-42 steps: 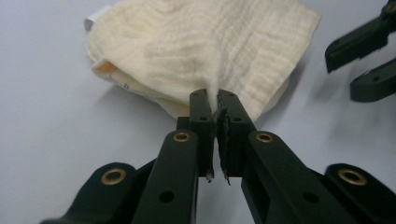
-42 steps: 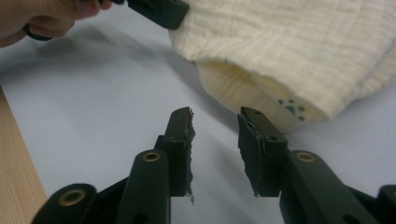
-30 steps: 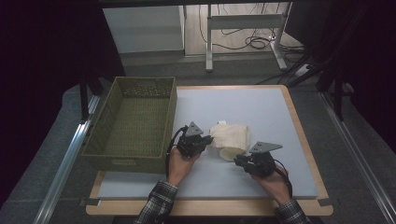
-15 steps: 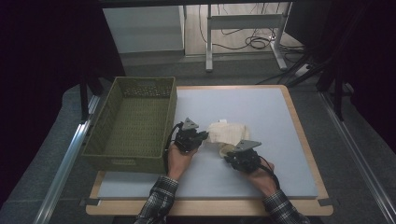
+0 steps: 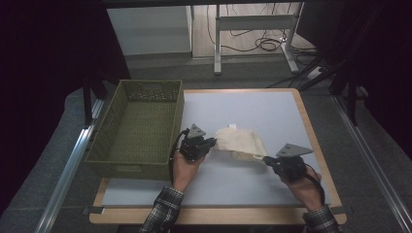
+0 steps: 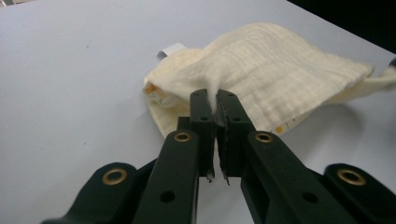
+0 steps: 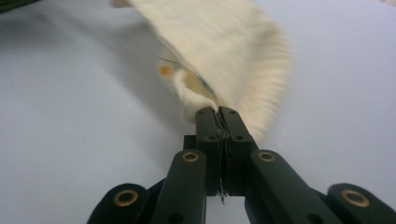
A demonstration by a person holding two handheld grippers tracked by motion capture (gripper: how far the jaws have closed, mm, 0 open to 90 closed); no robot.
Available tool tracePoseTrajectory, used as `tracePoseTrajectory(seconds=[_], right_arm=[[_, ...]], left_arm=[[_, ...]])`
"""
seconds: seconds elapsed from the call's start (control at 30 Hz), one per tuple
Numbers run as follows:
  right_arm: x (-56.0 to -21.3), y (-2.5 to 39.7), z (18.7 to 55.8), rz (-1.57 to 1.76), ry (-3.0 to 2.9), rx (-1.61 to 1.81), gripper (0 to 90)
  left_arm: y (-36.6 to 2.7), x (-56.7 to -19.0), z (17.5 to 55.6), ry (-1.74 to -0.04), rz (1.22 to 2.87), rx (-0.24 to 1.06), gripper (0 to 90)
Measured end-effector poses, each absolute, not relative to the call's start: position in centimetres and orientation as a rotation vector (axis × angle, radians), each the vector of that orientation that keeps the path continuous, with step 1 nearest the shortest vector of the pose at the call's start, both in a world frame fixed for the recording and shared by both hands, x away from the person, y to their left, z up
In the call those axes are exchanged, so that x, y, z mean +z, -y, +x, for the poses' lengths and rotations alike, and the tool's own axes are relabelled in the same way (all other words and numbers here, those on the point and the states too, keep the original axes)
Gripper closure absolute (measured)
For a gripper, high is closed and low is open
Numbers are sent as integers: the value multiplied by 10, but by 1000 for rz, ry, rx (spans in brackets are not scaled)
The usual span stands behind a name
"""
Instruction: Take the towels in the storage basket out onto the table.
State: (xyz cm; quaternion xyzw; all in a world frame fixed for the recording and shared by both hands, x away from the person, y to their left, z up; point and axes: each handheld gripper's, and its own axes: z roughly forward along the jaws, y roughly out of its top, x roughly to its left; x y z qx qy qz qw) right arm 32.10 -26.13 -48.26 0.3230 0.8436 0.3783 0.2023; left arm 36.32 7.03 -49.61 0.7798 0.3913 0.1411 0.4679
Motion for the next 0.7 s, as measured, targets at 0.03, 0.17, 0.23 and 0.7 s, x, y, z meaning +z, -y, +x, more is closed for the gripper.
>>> tracePoseTrajectory(seconds=[0.03, 0.17, 0.23, 0.7], right_arm=[[-480, 270, 320, 918, -2339, 1058, 879], [-471, 301, 317, 989, -2275, 1066, 879], [-466, 313, 315, 1013, -2248, 1078, 878], [-502, 346, 297, 1121, -2279, 1034, 730]], left_arm=[[-70, -495, 362, -955, 1916, 348, 863], [-73, -491, 352, -954, 1916, 341, 862], [-72, -490, 347, -947, 1916, 320, 861], [-67, -538, 312, -971, 2066, 183, 561]])
